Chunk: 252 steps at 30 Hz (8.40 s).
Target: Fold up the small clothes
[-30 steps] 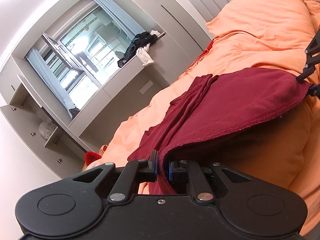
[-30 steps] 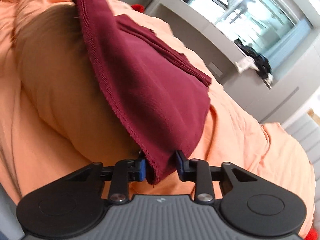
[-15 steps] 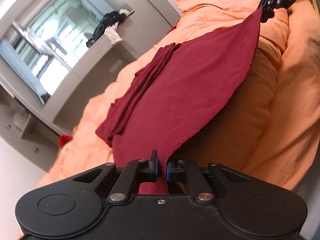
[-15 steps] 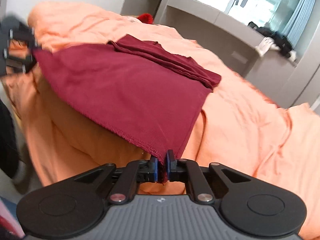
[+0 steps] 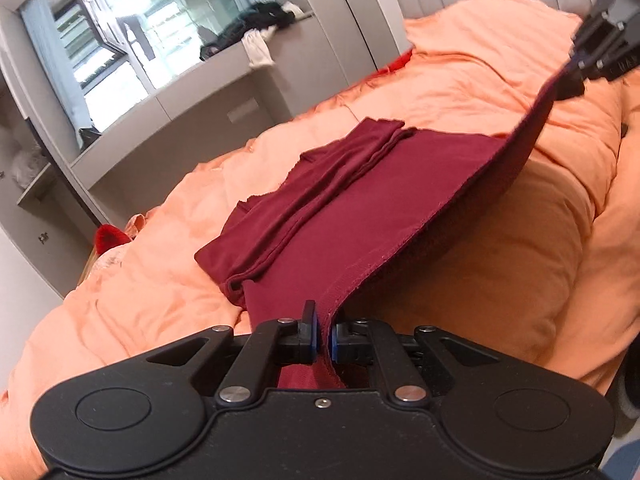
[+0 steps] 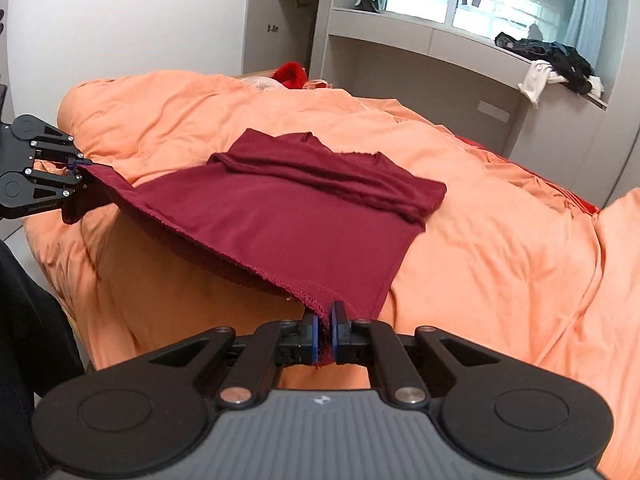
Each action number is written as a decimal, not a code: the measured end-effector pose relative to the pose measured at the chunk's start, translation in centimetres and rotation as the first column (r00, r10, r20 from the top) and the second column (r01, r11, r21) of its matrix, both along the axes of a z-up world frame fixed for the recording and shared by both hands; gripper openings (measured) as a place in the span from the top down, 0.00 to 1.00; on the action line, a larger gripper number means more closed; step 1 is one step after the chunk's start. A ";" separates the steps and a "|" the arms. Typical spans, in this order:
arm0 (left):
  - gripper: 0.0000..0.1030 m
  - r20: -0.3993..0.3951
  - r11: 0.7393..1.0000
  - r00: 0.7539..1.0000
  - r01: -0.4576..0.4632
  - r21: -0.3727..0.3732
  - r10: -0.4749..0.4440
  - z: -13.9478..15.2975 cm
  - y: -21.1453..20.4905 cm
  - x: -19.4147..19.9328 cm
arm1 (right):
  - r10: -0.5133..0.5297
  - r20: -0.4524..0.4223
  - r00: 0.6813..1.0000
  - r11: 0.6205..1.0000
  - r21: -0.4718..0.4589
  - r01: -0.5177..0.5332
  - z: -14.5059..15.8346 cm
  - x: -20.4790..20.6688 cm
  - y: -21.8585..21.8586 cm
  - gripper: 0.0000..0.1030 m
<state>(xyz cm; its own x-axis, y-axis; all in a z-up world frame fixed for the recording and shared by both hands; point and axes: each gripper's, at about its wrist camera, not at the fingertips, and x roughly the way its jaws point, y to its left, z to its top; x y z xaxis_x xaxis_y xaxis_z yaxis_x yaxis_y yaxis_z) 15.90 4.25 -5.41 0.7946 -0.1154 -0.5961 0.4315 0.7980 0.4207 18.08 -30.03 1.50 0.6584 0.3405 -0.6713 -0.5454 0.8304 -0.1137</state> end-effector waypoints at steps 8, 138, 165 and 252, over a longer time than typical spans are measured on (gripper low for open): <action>0.94 -0.044 0.999 0.999 0.021 0.026 -0.020 2.5 1.0 4.8 | 0.049 -0.028 0.998 0.998 -0.027 -0.049 4.3 5.7 1.2 0.94; 0.35 -0.263 0.824 0.964 -0.180 -0.537 0.039 -6.2 12.1 23.1 | -0.126 -0.064 0.990 0.884 0.445 0.141 -6.6 24.8 -4.8 0.38; 0.89 -0.335 0.656 0.940 -0.212 -0.725 -0.067 -8.0 16.0 23.6 | 0.055 -0.247 0.968 0.807 0.581 0.103 -11.0 26.6 -6.9 0.65; 0.95 -0.419 0.597 0.904 -0.288 -0.749 -0.089 -11.7 20.4 21.2 | 0.029 -0.387 0.922 0.776 0.589 0.223 -12.5 26.3 -9.2 0.96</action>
